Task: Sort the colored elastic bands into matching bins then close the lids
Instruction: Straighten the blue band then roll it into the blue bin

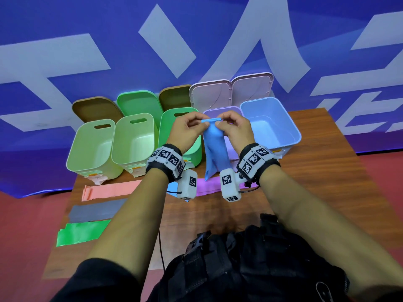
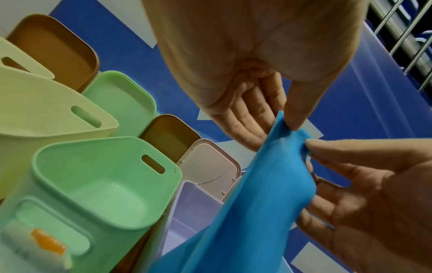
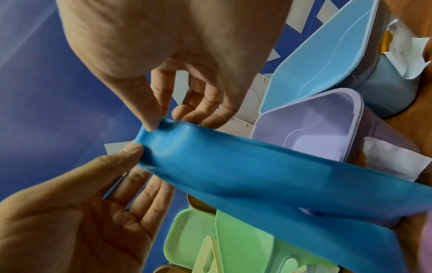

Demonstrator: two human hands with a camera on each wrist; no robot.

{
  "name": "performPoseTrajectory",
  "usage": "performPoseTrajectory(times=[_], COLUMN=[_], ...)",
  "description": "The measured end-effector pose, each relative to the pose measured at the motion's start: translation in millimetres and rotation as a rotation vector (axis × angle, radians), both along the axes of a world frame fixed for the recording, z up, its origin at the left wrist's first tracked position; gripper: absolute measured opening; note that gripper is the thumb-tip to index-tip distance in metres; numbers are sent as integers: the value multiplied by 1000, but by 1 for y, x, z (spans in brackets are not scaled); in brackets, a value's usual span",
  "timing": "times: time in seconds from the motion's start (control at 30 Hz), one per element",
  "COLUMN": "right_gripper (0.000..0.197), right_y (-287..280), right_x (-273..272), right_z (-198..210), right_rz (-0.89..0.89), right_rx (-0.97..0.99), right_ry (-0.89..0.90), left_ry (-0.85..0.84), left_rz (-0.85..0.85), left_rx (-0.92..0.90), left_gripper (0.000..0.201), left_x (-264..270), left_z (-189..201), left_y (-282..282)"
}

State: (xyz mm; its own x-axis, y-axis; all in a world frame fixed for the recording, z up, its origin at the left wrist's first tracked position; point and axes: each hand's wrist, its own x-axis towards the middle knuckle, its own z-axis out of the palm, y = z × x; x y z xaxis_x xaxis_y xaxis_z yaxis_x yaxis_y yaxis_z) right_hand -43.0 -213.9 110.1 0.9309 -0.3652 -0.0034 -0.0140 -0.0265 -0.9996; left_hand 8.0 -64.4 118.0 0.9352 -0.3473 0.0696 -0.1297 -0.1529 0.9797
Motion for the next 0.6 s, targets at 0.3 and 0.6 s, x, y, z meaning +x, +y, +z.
performPoseTrajectory(times=[0.3, 0.6], right_gripper=[12, 17], right_y=[2, 5], right_x=[-2, -4], right_z=[21, 27], right_rz=[53, 53], right_rx=[105, 91], right_ry=[-91, -101], left_ry=[1, -23], left_rz=[18, 17], left_rx=[-18, -43], left_gripper=[15, 7], left_x=[-2, -8], left_z=[18, 25], left_y=[-4, -3])
